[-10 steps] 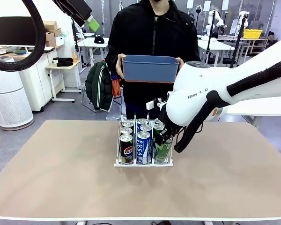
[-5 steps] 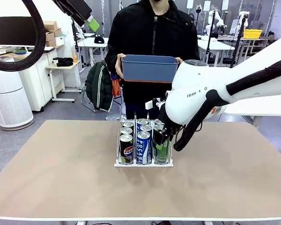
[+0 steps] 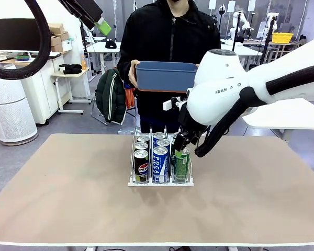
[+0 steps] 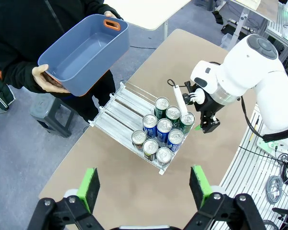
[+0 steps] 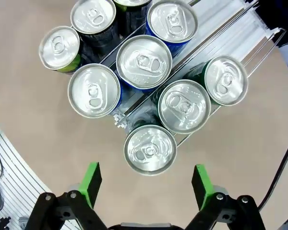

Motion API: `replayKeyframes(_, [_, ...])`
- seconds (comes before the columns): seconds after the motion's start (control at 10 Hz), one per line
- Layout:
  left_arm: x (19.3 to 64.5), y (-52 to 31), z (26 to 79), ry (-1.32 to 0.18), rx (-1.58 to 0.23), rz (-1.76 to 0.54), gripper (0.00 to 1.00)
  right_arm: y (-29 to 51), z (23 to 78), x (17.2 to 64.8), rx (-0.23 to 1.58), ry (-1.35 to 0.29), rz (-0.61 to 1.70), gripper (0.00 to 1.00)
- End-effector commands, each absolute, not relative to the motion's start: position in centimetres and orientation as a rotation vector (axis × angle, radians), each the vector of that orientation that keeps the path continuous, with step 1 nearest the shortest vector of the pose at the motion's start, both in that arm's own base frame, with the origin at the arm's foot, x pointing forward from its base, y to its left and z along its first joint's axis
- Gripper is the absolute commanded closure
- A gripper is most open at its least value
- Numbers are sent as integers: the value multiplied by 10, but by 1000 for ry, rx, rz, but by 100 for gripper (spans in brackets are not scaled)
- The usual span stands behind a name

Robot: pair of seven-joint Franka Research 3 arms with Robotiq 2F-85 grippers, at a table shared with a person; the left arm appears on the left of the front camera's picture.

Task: Fill the beverage cans into the dispenser.
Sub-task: Place the picked Sprite in the line of the Automatic Can Dispenser with the same cans.

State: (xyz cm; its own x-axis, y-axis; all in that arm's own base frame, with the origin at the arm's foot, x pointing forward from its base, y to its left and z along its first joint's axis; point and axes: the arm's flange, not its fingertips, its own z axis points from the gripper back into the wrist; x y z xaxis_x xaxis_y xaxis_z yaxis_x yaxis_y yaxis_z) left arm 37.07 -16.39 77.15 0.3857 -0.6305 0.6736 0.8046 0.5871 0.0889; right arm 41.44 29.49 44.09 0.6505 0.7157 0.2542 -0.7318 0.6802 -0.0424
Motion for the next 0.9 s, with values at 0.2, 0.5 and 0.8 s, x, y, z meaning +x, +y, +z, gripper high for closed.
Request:
replayKeyframes(0.2, [371, -163, 771, -730, -271, -923, 0, 285, 471, 394, 102, -304, 806, 0])
replayKeyframes(0.5, [371, -163, 771, -730, -271, -923, 0, 275, 491, 379, 133, -361, 792, 0])
replayKeyframes(0.8, [371, -163, 771, -730, -271, -923, 0, 288, 487, 393, 91, -337, 800, 0])
